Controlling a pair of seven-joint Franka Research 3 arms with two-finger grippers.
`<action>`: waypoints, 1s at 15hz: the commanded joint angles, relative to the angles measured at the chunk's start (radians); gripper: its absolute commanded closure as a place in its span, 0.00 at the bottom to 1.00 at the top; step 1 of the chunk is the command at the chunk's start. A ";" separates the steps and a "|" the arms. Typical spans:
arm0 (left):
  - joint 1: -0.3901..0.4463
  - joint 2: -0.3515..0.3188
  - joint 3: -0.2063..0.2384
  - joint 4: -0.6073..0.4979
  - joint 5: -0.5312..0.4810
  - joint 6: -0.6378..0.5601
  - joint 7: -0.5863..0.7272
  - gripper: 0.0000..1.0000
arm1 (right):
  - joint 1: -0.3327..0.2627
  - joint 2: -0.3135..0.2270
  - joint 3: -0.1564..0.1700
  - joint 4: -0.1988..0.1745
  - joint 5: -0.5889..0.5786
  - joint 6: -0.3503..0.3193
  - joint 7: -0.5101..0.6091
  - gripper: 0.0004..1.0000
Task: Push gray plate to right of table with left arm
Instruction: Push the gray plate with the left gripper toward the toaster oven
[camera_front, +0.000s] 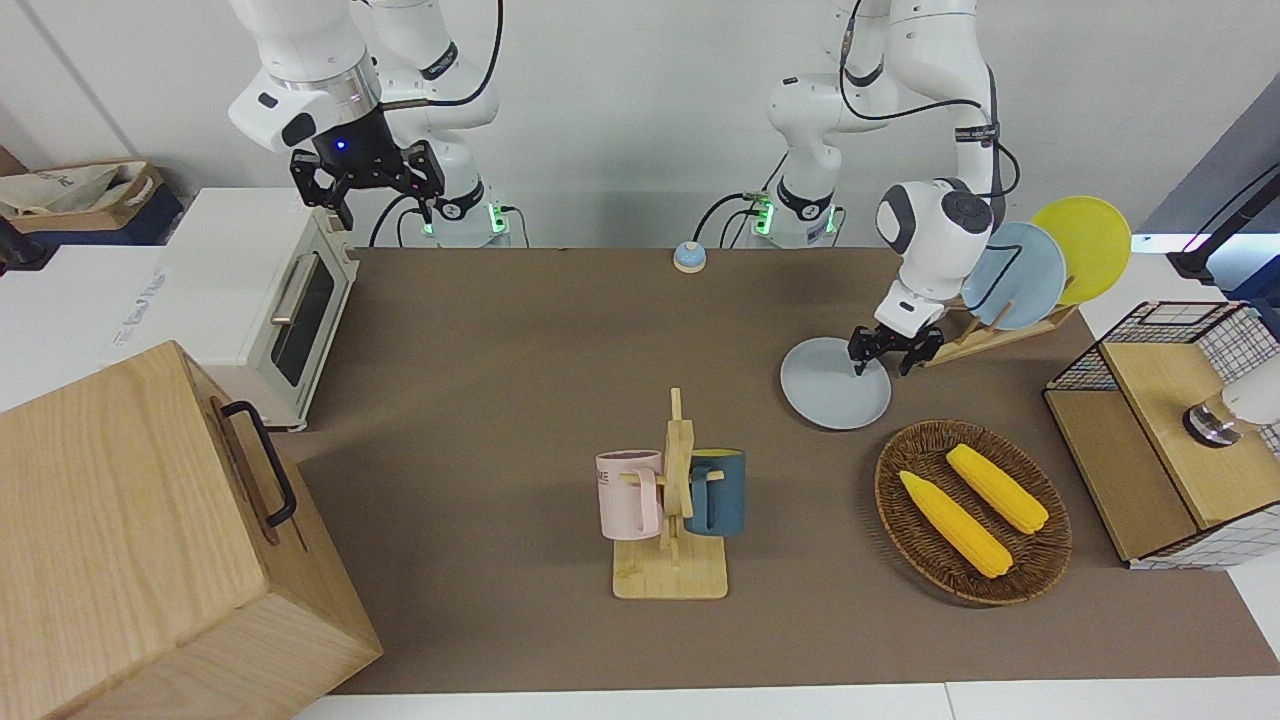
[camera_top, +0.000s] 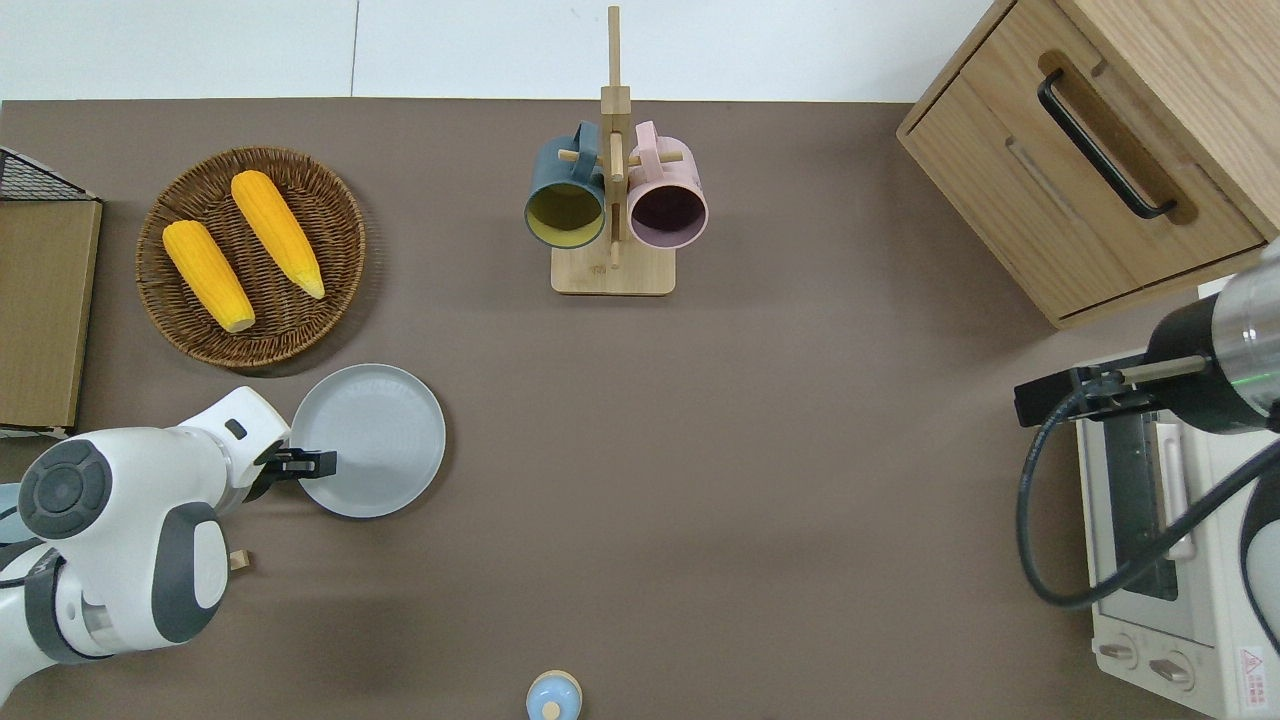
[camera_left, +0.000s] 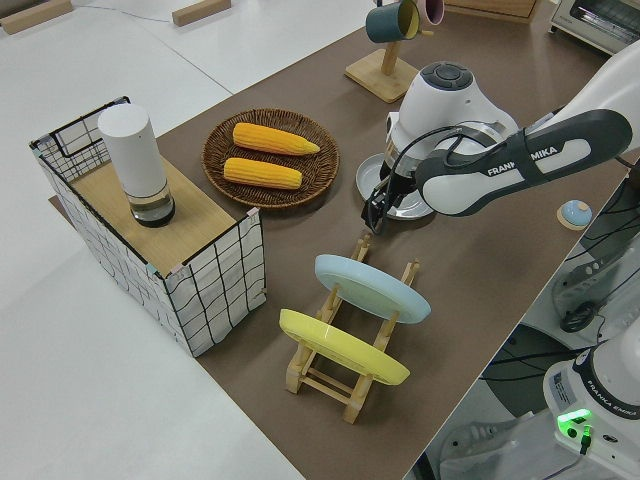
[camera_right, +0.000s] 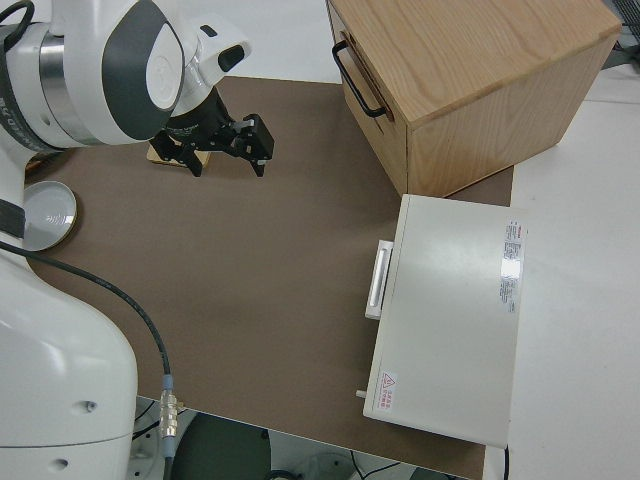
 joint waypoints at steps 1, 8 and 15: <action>-0.003 -0.010 0.005 -0.017 -0.010 0.023 -0.002 0.92 | -0.011 -0.008 0.006 0.001 0.008 -0.012 -0.003 0.02; -0.004 -0.011 0.005 -0.016 -0.010 0.020 -0.007 1.00 | -0.011 -0.008 0.006 -0.001 0.008 -0.012 -0.001 0.02; -0.079 0.000 0.003 -0.011 -0.035 0.018 -0.074 1.00 | -0.011 -0.008 0.004 0.001 0.008 -0.012 -0.003 0.02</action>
